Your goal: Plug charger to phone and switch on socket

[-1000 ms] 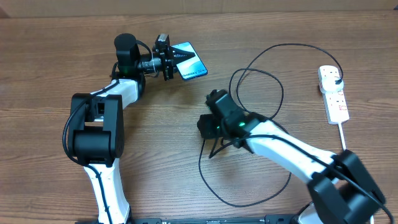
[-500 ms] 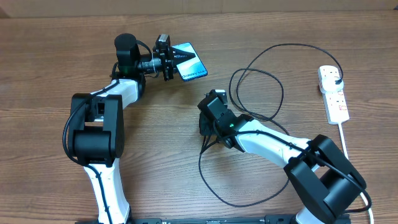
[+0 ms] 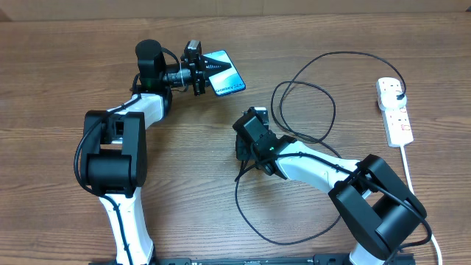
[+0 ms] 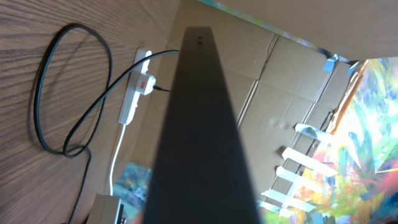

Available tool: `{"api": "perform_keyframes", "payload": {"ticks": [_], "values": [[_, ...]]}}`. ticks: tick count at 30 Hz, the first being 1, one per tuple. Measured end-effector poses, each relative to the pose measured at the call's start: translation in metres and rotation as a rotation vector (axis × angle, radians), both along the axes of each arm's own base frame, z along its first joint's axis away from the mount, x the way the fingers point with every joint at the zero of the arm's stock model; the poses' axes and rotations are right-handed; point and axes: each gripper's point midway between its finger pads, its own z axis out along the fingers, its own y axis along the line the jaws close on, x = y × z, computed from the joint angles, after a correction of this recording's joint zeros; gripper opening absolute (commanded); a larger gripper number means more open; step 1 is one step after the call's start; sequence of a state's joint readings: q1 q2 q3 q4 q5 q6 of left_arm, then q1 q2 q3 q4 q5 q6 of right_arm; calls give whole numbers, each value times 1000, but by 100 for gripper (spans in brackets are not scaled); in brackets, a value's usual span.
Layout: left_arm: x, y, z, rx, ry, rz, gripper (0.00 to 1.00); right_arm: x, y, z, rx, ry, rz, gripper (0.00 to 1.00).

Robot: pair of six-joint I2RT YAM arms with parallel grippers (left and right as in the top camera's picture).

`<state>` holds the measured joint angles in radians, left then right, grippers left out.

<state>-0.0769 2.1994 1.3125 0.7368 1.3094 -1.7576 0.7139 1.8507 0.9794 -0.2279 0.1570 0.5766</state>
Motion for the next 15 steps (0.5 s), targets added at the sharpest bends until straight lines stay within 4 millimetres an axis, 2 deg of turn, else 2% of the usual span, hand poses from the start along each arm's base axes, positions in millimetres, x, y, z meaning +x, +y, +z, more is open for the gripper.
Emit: {"api": "perform_keyframes", "payload": {"ticks": [12,15], "values": [[0,0,0,1,-4,0,5,1,4,-4,14,4,9,25],[0,0,0,1,-4,0,4,1,4,-4,15,3,9,22]]}}
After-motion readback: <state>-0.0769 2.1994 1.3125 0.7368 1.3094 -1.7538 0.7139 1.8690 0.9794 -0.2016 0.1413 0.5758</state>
